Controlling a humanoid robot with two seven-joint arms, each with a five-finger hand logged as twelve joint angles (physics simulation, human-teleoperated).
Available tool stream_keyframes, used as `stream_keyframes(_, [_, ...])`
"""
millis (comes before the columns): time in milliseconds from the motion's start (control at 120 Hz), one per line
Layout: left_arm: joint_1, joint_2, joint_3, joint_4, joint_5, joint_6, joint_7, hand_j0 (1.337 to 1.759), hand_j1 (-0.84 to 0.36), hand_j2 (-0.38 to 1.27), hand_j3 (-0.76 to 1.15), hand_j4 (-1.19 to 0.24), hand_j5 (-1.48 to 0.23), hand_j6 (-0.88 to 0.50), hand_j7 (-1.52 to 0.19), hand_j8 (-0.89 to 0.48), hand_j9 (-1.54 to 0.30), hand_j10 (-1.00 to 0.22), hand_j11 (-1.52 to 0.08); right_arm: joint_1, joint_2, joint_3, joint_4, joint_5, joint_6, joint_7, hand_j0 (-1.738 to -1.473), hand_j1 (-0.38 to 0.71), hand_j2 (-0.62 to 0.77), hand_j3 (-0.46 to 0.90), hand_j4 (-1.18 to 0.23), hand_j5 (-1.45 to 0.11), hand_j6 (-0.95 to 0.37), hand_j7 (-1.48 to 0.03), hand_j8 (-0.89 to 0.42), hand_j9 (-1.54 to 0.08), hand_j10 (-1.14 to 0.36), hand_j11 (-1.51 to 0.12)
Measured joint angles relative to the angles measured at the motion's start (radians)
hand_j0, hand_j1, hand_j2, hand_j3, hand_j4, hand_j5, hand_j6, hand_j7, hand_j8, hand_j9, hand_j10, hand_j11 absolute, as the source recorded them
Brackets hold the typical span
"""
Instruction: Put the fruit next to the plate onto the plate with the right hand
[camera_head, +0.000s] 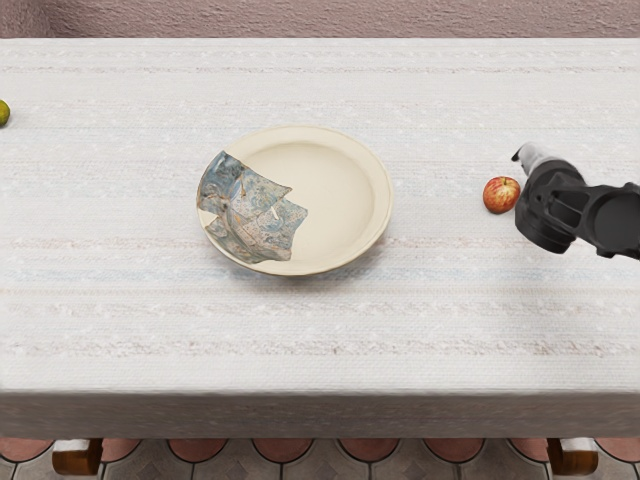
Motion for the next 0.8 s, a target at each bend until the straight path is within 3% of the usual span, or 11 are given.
stream_keyframes(392, [0.003,0.000,0.000,0.000,0.000,0.000,0.000,1.658,0.35,0.00,0.00,0.00,0.00,0.00,0.00,0.00,0.00,0.00,0.00,-0.020,0.079,-0.001,-0.088,0.002,0.002,0.000,-1.658,-0.06,-0.05,0.00,-0.25,-0.32,-0.25,-0.32,-0.25,-0.32,-0.25,-0.32])
stream_keyframes(800, [0.006,0.000,0.000,0.000,0.000,0.000,0.000,1.658,0.35,0.00,0.00,0.00,0.00,0.00,0.00,0.00,0.00,0.00,0.00,-0.021,0.094,0.000,-0.097,0.002,0.002,0.000,-1.658,0.08,-0.07,0.00,-0.36,-0.46,-0.36,-0.46,-0.36,-0.46,-0.36,-0.46])
